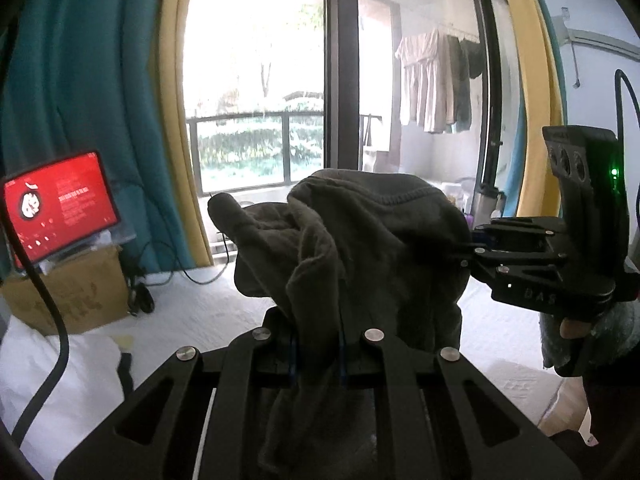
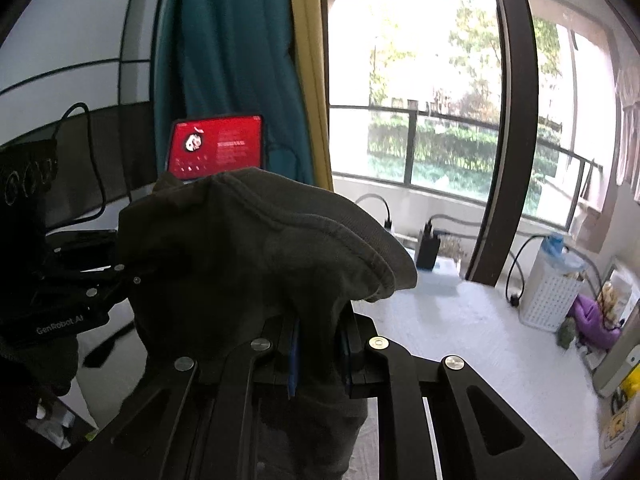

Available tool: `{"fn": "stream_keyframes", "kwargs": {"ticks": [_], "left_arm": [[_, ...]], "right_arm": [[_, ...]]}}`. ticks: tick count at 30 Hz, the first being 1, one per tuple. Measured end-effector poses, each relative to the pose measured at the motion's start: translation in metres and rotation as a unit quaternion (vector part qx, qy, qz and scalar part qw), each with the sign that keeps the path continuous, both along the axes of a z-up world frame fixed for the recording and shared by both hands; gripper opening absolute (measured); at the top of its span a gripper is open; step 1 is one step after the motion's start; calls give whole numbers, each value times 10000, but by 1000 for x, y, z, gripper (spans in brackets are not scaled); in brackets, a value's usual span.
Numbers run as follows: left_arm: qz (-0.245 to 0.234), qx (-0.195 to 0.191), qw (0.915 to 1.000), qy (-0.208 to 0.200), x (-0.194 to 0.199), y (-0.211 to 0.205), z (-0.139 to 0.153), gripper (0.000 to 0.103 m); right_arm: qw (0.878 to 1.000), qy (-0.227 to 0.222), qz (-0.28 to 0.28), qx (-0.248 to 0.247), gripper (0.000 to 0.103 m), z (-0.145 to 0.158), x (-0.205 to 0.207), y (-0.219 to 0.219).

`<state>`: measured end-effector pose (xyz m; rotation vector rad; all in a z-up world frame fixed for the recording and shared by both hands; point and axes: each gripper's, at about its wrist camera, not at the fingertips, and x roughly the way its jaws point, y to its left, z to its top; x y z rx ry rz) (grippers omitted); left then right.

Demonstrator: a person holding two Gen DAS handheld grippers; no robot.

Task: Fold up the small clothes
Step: 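Lift the shirt bundle with both grippers and carry it toward the pillow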

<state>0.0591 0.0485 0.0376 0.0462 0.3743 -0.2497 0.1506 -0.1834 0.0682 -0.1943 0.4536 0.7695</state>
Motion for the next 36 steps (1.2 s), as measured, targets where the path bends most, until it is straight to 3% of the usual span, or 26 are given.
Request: {"fn": "stream_keyframes", "kwargs": {"ticks": [13,21,26,31,36], "left_arm": [[-17,-139,9960,-886,-63,23,49,12],[185,-37,9900,-1399,-96,47,73,12],[406,84,9879,-1492,-114,63,77,12],[577,134,9875,-1462,-128,77,71,12],[738,185,9906,-1137,-115,91,53,12]], "right_arm": [[9944,-983,290,253,15,74,-70,9],[9876,-1392,571,454,15,108,-101,27],[9848,-1447,813,508,15,113,-116,48],[9851,-1231,1033,610,15,106,-123,67],[9880,-906,1152,483,15,86,-114,90]]}}
